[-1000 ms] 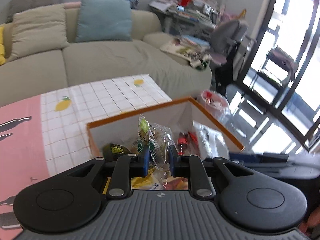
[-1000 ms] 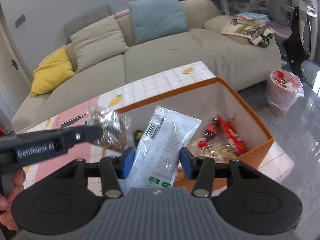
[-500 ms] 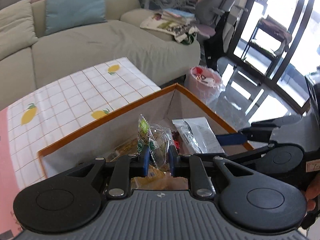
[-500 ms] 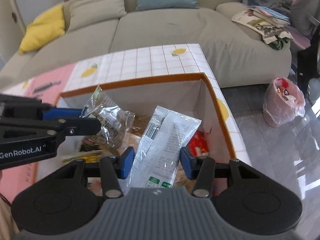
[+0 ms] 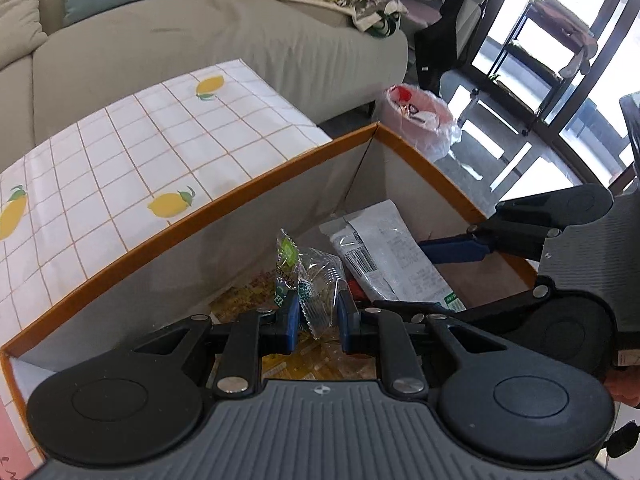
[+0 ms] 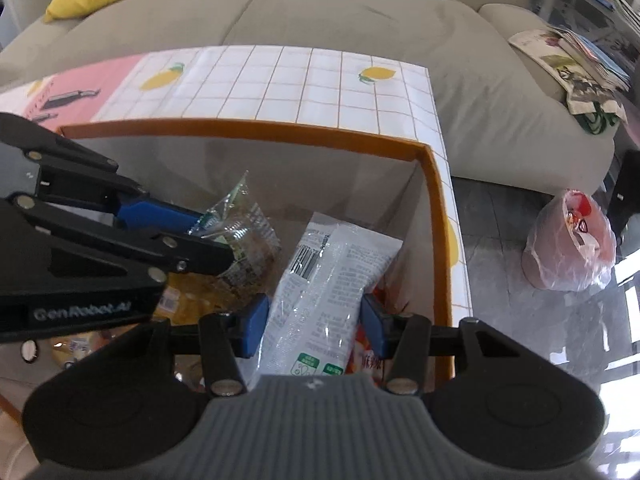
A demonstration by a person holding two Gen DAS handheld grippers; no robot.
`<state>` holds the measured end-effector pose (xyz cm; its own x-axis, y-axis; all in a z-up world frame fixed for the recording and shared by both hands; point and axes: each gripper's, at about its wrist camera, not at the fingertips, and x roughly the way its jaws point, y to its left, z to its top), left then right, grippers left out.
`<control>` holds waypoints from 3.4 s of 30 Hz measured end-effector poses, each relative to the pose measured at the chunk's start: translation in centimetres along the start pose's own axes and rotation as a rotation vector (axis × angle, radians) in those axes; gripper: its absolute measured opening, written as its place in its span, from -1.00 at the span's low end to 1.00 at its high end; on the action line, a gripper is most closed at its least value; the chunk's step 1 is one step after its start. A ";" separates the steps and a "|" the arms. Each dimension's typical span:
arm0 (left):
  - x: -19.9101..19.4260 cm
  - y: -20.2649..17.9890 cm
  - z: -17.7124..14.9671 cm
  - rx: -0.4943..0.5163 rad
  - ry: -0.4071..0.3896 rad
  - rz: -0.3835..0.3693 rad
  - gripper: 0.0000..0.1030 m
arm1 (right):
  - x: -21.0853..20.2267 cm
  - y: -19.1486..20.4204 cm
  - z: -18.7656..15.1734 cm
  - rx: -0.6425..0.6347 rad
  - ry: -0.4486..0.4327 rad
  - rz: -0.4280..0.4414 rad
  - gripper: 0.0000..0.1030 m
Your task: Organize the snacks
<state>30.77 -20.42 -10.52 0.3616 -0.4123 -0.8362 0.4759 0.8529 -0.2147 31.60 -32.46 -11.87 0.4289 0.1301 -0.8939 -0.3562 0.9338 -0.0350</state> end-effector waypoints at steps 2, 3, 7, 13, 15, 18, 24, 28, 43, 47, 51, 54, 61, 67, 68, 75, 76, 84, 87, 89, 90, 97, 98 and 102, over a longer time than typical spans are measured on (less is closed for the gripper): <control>0.3 0.1 0.1 -0.003 0.009 0.006 -0.59 | 0.4 0.2 0.2 -0.016 0.007 -0.002 -0.03; 0.4 0.2 0.1 -0.004 0.014 0.009 -0.59 | 0.7 0.3 0.3 -0.024 0.014 -0.001 -0.02; 0.5 0.2 -0.1 -0.008 0.028 0.013 -0.57 | 1.3 0.9 0.6 -0.067 0.030 -0.027 -0.02; -0.5 0.2 -0.2 -0.012 0.038 0.021 -0.52 | 1.1 1.2 0.6 -0.066 0.046 -0.048 0.25; -1.2 0.1 -0.2 -0.014 0.030 0.029 -0.37 | 0.8 1.2 0.7 -0.057 0.053 -0.058 0.40; -2.7 -0.1 -0.2 -0.003 0.014 0.034 -0.07 | 0.1 1.1 0.8 -0.031 0.065 -0.061 0.44; -8.4 -0.5 -0.4 0.022 -0.055 0.054 0.33 | -3.3 1.8 0.8 0.011 0.056 -0.062 0.63; -13.2 -0.8 -1.6 0.054 -0.128 0.099 0.36 | -6.6 2.7 0.4 0.049 0.014 -0.059 0.72; -29.2 -2.6 -11.8 0.034 -0.461 0.391 0.37 | -19.0 12.1 -5.5 0.269 -0.332 0.067 0.84; -29.8 -3.4 -14.4 0.065 -0.485 0.465 0.37 | -20.0 15.5 -8.0 0.293 -0.374 0.011 0.84; -28.8 -3.9 -16.3 0.107 -0.441 0.530 0.45 | -21.6 18.2 -10.5 0.328 -0.445 -0.033 0.84; -28.2 -3.3 -17.4 0.065 -0.423 0.508 0.45 | -22.0 19.3 -11.5 0.361 -0.478 -0.075 0.84; -26.2 -1.3 -18.9 -0.045 -0.347 0.415 0.44 | -20.7 20.0 -13.2 0.418 -0.468 -0.139 0.84; -24.2 -0.3 -19.9 -0.083 -0.283 0.418 0.44 | -18.2 20.6 -14.3 0.417 -0.400 -0.167 0.84; -23.8 -0.2 -20.1 -0.088 -0.273 0.421 0.44 | -17.8 20.7 -14.4 0.413 -0.389 -0.170 0.84; -22.0 0.6 -20.7 -0.097 -0.211 0.424 0.44 | -15.6 20.7 -14.5 0.413 -0.337 -0.171 0.84; -21.9 0.8 -20.8 -0.104 -0.204 0.420 0.44 | -15.4 20.7 -14.4 0.412 -0.328 -0.171 0.84; -21.7 1.4 -20.9 -0.129 -0.180 0.405 0.44 | -14.6 21.1 -14.2 0.399 -0.290 -0.177 0.84; -21.9 1.4 -21.0 -0.131 -0.182 0.405 0.44 | -14.7 21.2 -14.2 0.397 -0.290 -0.180 0.84; -22.0 1.4 -21.0 -0.135 -0.181 0.407 0.44 | -14.8 21.3 -14.1 0.396 -0.291 -0.180 0.84; -22.1 1.4 -21.1 -0.138 -0.181 0.409 0.44 | -14.9 21.5 -14.1 0.395 -0.292 -0.181 0.84; -22.4 1.7 -21.2 -0.151 -0.186 0.409 0.44 | -15.4 21.9 -14.0 0.380 -0.303 -0.185 0.84; -22.5 1.7 -21.3 -0.151 -0.186 0.408 0.44 | -15.4 21.9 -14.0 0.379 -0.304 -0.186 0.84; -22.5 1.8 -21.3 -0.151 -0.182 0.412 0.44 | -15.5 22.0 -14.1 0.379 -0.303 -0.187 0.84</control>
<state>6.44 -2.82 -2.82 0.6369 -0.0679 -0.7680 0.1464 0.9886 0.0340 5.44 -18.65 -5.07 0.6979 -0.0120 -0.7161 0.0512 0.9981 0.0332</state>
